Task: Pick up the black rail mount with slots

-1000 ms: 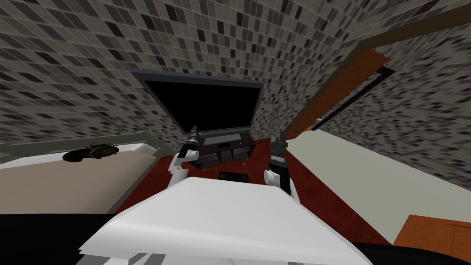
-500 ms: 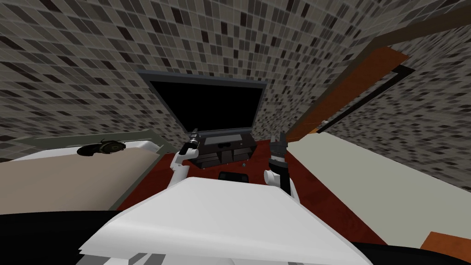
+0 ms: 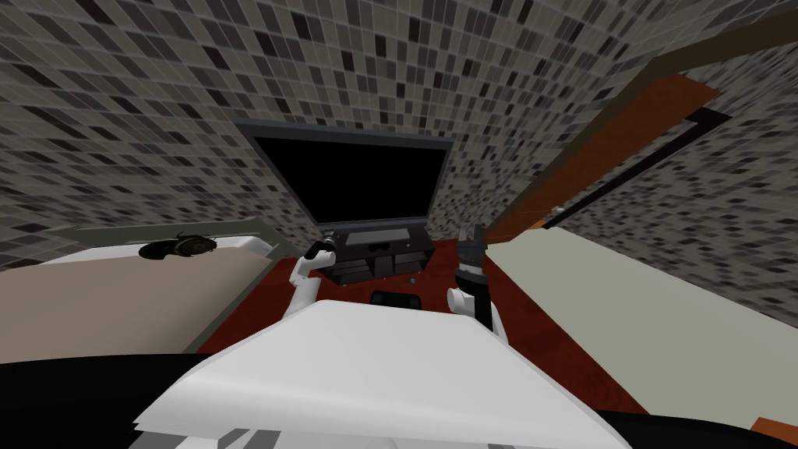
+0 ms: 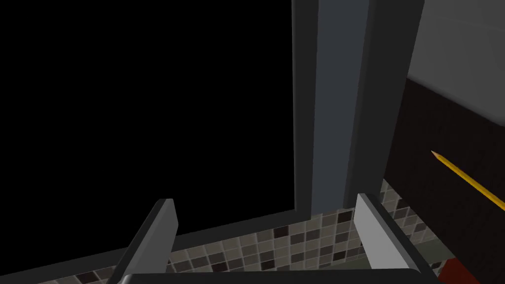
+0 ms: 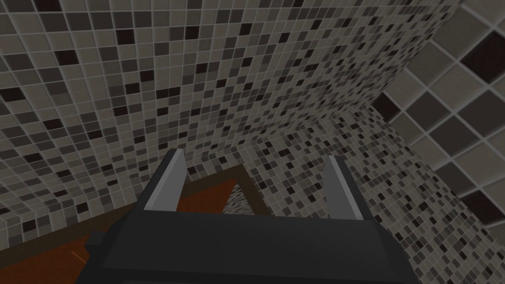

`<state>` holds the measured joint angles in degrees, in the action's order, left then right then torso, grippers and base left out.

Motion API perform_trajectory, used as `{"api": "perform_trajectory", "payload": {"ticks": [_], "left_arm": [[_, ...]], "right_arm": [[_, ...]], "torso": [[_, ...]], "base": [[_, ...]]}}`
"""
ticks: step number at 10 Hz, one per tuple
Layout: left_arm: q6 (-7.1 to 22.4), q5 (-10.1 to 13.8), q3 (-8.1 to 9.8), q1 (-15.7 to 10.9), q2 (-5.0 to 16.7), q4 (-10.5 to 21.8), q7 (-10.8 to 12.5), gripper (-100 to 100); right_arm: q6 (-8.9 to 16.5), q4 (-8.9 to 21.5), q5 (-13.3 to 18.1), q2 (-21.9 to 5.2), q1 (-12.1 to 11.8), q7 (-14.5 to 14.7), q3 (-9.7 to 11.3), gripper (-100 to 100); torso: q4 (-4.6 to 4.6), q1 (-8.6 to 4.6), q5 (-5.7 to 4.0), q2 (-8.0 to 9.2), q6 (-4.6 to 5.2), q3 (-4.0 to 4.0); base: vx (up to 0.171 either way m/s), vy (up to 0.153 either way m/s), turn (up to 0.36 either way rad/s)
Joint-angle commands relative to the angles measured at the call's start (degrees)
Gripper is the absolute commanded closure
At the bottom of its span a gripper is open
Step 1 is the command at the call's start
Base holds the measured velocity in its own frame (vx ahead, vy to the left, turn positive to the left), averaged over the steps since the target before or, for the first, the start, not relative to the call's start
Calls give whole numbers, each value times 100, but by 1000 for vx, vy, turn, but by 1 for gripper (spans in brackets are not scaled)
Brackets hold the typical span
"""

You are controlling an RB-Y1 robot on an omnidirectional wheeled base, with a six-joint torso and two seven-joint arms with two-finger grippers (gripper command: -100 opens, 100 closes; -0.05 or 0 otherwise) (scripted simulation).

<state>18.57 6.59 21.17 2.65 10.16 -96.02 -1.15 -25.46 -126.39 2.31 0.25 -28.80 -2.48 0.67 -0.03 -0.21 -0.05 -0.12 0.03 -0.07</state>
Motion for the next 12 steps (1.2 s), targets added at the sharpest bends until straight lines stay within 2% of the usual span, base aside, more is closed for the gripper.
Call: {"api": "perform_trajectory", "payload": {"ticks": [1,2,3,4,5,6,7,8,9,10,11,12], "left_arm": [[286,4,87,-143,15,286,-66,-100],[358,4,87,-143,15,306,-66,-100],[577,12,154,-263,45,498,-121,-100],[632,12,154,-263,45,570,-121,-100],[828,18,212,-380,80,816,-176,-100],[901,18,212,-380,80,835,-176,-100],[1092,21,263,-493,119,1099,-232,-100],[1163,21,263,-493,119,1099,-232,-100],[1324,22,306,-603,163,1361,-287,-100],[1419,22,306,-603,163,1361,-287,-100],[1645,22,344,-709,210,1589,-342,-100],[1667,22,344,-709,210,1620,-342,-100]], "right_arm": [[0,0,0,0,0,0,0,0],[0,0,0,0,0,0,0,0],[0,0,0,0,0,0,0,0],[0,0,0,0,0,0,0,0],[0,0,0,0,0,0,0,0],[0,0,0,0,-1,0,0,0],[0,0,0,0,0,0,0,0],[0,0,0,0,0,0,0,0],[0,0,0,0,0,0,0,0],[0,0,0,0,0,0,0,0],[0,0,0,0,0,0,0,0],[0,0,0,0,0,0,0,0]], "torso": [[0,0,0,0,0,0],[-2,-6,0,-8,0,-4],[-2,-6,-1,-7,0,-4],[-2,-5,-1,-10,0,-6],[-2,-4,-1,-8,0,-5],[-3,-13,-2,-16,0,-9],[-3,-12,-3,-12,1,-8],[-3,-16,-3,-11,0,-6],[-2,-11,-3,-10,1,-6],[-3,-16,-3,-14,1,-8],[-3,-12,-3,-12,1,-7],[-3,-17,-4,-14,0,-8]], "base": [[52,-78,61],[50,-71,39],[53,-70,52],[47,-71,30],[74,-100,49],[57,-90,31],[53,-104,28],[55,-87,33],[67,-102,35],[56,-90,20],[65,-106,26],[66,-108,19]]}}
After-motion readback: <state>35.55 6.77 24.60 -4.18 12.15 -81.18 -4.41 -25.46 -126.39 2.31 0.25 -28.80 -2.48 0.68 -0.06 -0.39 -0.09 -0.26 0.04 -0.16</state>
